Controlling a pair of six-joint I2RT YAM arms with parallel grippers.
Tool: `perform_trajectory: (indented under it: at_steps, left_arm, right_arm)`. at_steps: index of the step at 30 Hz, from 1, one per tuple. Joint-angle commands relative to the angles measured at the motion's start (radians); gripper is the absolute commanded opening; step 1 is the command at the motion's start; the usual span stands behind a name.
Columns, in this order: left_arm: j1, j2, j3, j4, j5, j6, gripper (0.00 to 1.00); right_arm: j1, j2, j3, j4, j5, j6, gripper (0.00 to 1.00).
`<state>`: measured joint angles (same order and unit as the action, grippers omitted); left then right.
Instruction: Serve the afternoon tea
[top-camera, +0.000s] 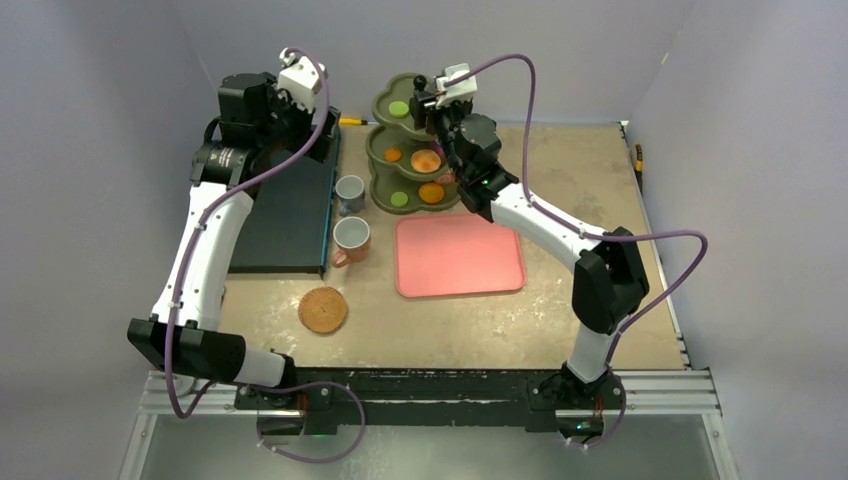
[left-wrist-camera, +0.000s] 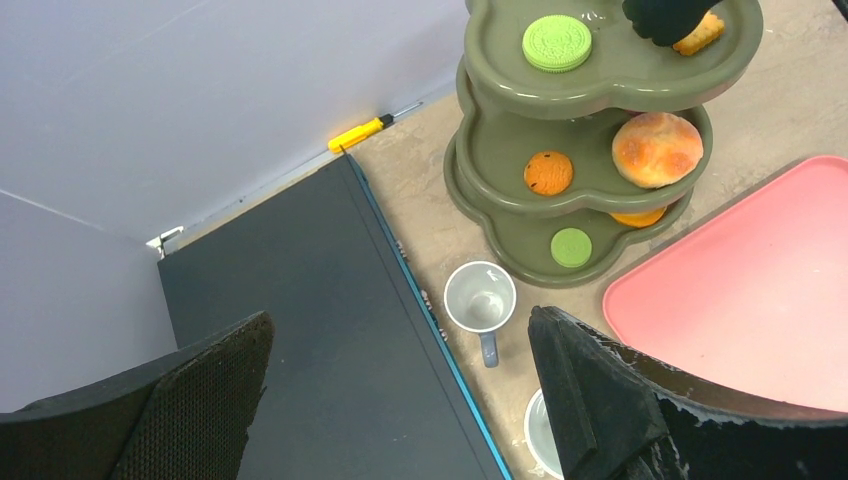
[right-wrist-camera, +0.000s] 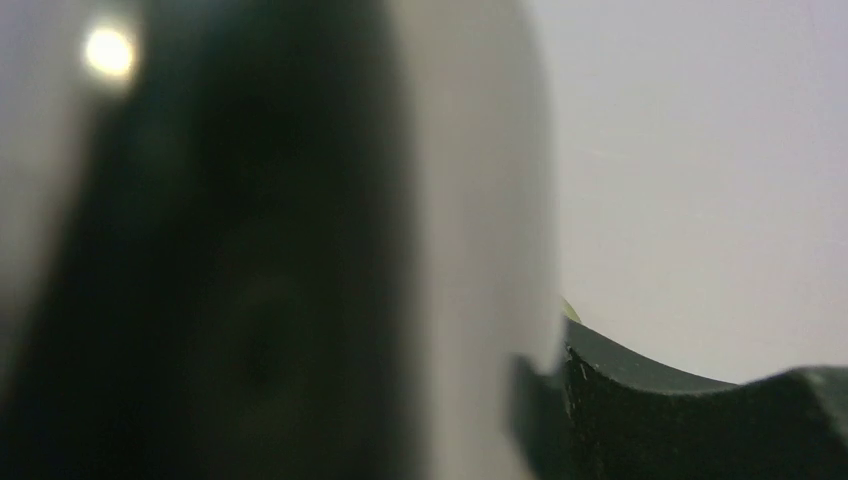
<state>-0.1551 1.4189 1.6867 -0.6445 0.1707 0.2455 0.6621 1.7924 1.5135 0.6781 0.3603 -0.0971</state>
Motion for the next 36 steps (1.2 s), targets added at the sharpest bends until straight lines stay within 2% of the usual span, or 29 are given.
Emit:
perform_trajectory:
  at_steps: [1, 9, 15, 21, 26, 31, 36]
  left_arm:
    - [0.012, -0.036, 0.000, 0.034, 0.008, -0.023, 0.99]
    - [0.012, -0.035, 0.016, 0.015, 0.008, -0.042, 0.99]
    - [0.018, -0.052, 0.024, -0.001, 0.010, -0.061, 0.99]
    - [0.019, -0.095, 0.003, -0.001, 0.009, -0.060, 0.99]
    - [0.020, -0.120, -0.015, -0.006, 0.005, -0.051, 0.99]
    - [0.019, -0.131, -0.028, -0.004, 0.009, -0.056, 0.99]
    - [0.018, -0.139, -0.023, -0.004, 0.012, -0.059, 0.99]
  right_arm:
    - [-0.001, -0.013, 0.046, 0.008, -0.039, 0.002, 0.62]
    - [-0.001, -0.121, -0.007, 0.016, -0.037, -0.006, 0.62]
    - [-0.001, -0.351, -0.187, -0.038, 0.020, 0.076, 0.61]
    - [-0.001, -0.598, -0.440, -0.246, 0.088, 0.300, 0.58]
    - [-0.001, -0.725, -0.564, -0.486, 0.072, 0.511, 0.56]
    - [-0.002, -0.720, -0.562, -0.742, 0.050, 0.836, 0.54]
    - [-0.002, -0.620, -0.507, -0.857, -0.014, 1.049, 0.46]
